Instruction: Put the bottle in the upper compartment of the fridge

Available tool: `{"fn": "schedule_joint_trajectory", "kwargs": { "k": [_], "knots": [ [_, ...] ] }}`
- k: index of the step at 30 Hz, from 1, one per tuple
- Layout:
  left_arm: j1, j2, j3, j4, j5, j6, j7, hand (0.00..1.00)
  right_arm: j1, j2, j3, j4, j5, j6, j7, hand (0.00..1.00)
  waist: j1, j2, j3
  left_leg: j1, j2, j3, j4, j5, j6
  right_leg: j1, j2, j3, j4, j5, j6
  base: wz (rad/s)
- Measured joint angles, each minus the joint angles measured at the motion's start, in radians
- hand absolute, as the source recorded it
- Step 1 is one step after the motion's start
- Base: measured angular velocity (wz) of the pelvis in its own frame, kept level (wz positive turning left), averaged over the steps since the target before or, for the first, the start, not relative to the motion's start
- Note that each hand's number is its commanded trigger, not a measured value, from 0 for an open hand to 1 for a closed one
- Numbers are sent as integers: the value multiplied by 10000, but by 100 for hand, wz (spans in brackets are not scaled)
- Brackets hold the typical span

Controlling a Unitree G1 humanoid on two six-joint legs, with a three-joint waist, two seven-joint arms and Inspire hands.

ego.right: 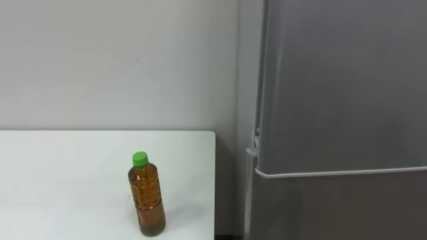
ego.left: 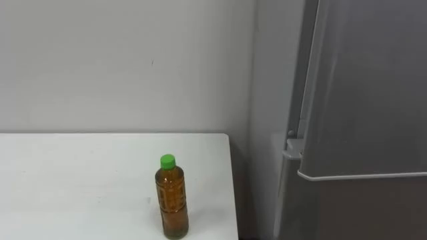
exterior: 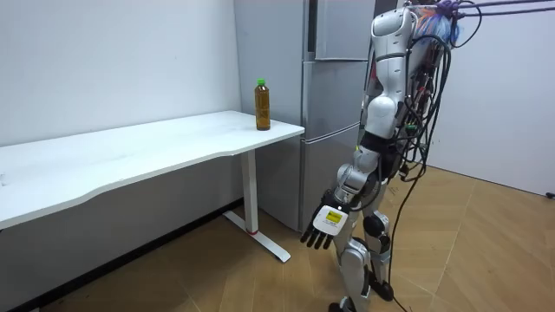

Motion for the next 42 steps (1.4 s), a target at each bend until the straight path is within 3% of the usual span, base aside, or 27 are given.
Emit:
{"fn": "schedule_joint_trajectory", "kwargs": {
  "k": [8, 17, 29, 33, 36, 39, 42],
  "knots": [
    [-14, 50, 27, 136, 1193, 215, 459, 0, 48, -11, 11, 16, 210, 9, -17, 0, -16, 94, -8, 16, -2, 19, -62, 1, -1, -48, 5, 20, 10, 1, 0, 0],
    [-31, 91, 194, -105, 1933, 359, 528, 0, 42, -17, 12, 26, 209, 205, 17, 0, -16, 47, -24, 18, -10, 40, -50, 3, -1, -57, -3, 38, -48, 2, 2, 0],
    [-105, 131, 171, -61, 2077, 503, 1105, 0, 2, -77, 203, 62, 467, 318, -15, 0, -7, 80, -3, 161, -10, -16, -36, 3, -1, 171, 25, 26, -173, 20, 17, 0],
    [-112, 142, 210, -141, 1664, 526, 1451, 0, -97, -123, 173, 50, 398, 310, -55, 0, -35, 170, 0, 171, -8, -15, -38, 2, -2, 162, 22, 29, -132, 21, 17, 0],
    [-113, 209, 525, -916, 1626, 575, 1695, 0, -137, -207, 137, 10, 213, 285, -66, 0, -17, 265, 7, 129, -3, -32, -37, 2, -1, 148, 14, -51, -113, 20, 15, 6],
    [-241, 215, 1324, -1983, 1629, 494, 1986, 0, -118, -250, -238, -58, -350, 170, -49, 0, -12, 428, -13, 124, -4, -63, -80, 2, -3, 184, 17, -75, -128, 21, 14, 2],
    [-358, 267, 1764, -3580, 1493, 103, 2523, 0, -121, -398, -396, -66, -898, -65, -2, 0, -43, 588, -7, 155, -29, -136, -88, 5, -2, 169, -3, -106, -104, 19, 18, 0]
  ]
}}
